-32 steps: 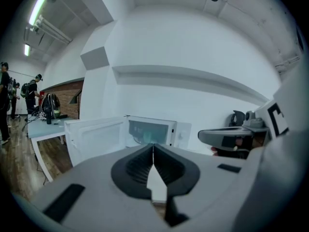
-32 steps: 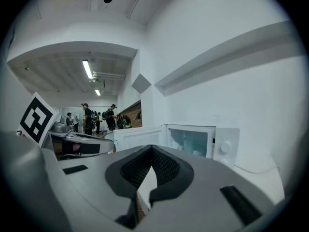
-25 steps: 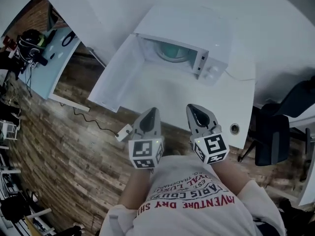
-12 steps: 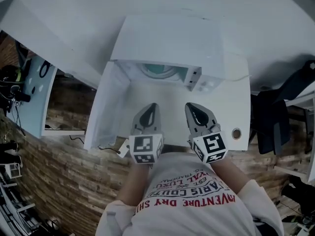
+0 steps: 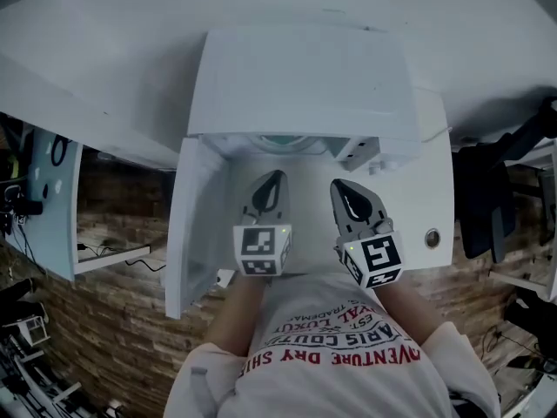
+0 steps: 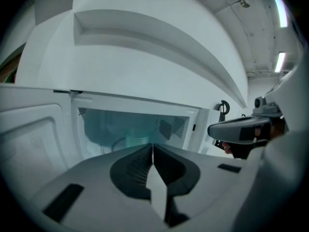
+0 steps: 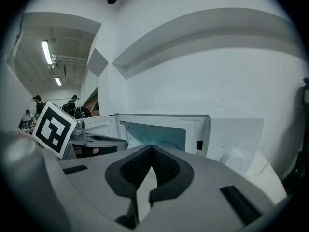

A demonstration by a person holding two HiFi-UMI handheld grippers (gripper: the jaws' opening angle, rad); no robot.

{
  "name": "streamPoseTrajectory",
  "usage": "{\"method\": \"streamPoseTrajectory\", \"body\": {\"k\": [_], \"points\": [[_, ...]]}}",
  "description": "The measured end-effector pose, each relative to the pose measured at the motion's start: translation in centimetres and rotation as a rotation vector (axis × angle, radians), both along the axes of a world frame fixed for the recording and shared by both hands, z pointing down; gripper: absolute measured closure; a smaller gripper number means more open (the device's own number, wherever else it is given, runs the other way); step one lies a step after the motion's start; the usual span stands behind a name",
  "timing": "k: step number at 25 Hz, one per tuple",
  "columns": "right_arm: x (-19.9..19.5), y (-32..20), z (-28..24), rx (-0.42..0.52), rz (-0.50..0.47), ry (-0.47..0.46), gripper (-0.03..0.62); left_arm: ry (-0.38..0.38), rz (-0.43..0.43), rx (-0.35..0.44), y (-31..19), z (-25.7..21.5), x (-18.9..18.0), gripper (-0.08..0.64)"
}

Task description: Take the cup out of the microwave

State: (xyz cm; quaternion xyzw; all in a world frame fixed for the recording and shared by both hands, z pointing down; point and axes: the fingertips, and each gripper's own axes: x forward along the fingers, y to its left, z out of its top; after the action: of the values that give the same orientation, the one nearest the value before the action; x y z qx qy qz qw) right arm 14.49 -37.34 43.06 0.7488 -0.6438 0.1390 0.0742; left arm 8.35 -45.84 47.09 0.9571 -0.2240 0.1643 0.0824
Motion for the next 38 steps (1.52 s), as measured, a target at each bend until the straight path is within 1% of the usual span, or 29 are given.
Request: {"method": "streamPoseTrajectory", "body": {"k": [2, 6, 9, 10, 12, 14, 17, 21, 23, 26, 29, 35, 38], "points": [[0.4, -1.0, 0.5, -0.011, 0.006, 0.001, 0.588, 0.006, 0.008, -0.002, -1.2, 1.1, 0.7, 0.552], [1.0, -2.6, 1.3, -0.026, 0.008, 0.001, 0.588, 0.031, -0.017, -0.017, -3.7, 2.7, 1.5, 0.552], [1.0, -3.4, 2.1, -0.042, 0.004, -0.008, 0.588, 0.047, -0.017, -0.026, -5.2, 3.5, 2.4, 0.546], [1.0, -3.7, 2.4, -0.047, 0.005, -0.011, 0.588, 0.046, -0.011, -0.034, -5.6, 3.9, 2.7, 0.52], [1.0, -4.1, 2.9, -0.055, 0.006, -0.018, 0.588, 0.039, 0.003, -0.052, -6.2, 4.7, 3.5, 0.439], [1.1, -4.4, 3.3, -0.064, 0.004, -0.023, 0.588, 0.025, 0.007, -0.045, -6.9, 5.3, 3.9, 0.406], [1.4, -4.4, 4.0, -0.083, 0.008, -0.026, 0.588, 0.015, 0.016, -0.012, -7.5, 5.9, 4.8, 0.368], [1.7, -4.7, 4.7, -0.104, 0.021, -0.046, 0.588, 0.031, 0.035, 0.028, -8.1, 5.8, 5.9, 0.268], [1.6, -4.9, 5.0, -0.112, 0.018, -0.048, 0.588, 0.018, 0.06, 0.049, -8.1, 5.9, 6.6, 0.217], [1.7, -5.3, 5.3, -0.12, 0.013, -0.047, 0.588, -0.006, 0.08, 0.102, -8.4, 6.1, 7.6, 0.173], [2.0, -5.4, 5.5, -0.128, 0.017, -0.046, 0.588, 0.002, 0.096, 0.131, -8.7, 6.2, 8.6, 0.155], [2.5, -5.2, 5.7, -0.145, 0.027, -0.037, 0.588, 0.021, 0.126, 0.136, -8.7, 6.7, 9.9, 0.153], [2.7, -4.9, 5.9, -0.154, 0.037, -0.037, 0.588, -0.004, 0.111, 0.13, -9.3, 6.8, 10.1, 0.162]]}}
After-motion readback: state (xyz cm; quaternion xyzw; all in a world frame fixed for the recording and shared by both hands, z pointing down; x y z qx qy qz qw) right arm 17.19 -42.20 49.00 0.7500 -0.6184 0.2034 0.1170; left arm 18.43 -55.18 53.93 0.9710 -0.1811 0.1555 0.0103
